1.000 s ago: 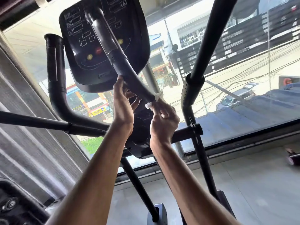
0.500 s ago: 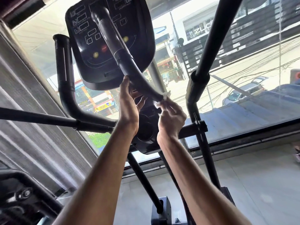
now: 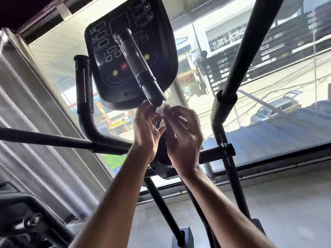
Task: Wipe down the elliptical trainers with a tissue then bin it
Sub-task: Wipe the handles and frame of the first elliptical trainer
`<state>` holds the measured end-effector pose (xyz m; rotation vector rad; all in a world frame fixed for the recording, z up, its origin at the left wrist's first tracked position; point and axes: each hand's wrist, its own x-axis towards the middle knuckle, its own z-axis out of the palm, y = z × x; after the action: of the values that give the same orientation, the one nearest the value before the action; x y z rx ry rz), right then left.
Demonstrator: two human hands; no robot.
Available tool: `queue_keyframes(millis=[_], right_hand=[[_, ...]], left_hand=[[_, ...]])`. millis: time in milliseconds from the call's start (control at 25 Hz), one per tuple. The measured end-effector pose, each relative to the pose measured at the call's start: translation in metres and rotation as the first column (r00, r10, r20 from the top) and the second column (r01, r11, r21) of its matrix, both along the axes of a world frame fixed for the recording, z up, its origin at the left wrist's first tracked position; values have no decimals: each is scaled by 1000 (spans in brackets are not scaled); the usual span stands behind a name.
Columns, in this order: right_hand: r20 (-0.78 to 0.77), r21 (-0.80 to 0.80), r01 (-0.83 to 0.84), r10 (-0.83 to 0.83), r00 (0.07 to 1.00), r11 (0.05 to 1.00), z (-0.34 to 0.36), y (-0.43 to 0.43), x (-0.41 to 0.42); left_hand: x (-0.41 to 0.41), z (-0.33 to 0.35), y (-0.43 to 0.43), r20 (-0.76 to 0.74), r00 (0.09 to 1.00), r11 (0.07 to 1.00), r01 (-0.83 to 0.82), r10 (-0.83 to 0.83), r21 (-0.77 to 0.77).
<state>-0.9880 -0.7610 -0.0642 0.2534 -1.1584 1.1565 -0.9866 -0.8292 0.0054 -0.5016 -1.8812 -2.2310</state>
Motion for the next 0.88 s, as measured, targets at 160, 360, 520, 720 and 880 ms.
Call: queue_keyframes(millis=[160,360,520,720,880], right_hand=[[-18,283,166,-168,986,944,1,19,-5],[-78,459,225,-213,974,859,39,34,0],[-4,644,188,-243,970,741,75,48,10],[-42,774,185,-243,969,605,91,61,8],[-136,923,230,-299,945,308,118,54,14]], left_hand=[[3,-1,3,14,1000,999,-12,12,33],[5,-3,4,14,999,999,-44,44,28],[4,-4,1,28,999,995,14,-16,96],[-2,-11,2,88,995,977,32,-51,209],[-1,-24,10,93,994,937,24,-60,348]])
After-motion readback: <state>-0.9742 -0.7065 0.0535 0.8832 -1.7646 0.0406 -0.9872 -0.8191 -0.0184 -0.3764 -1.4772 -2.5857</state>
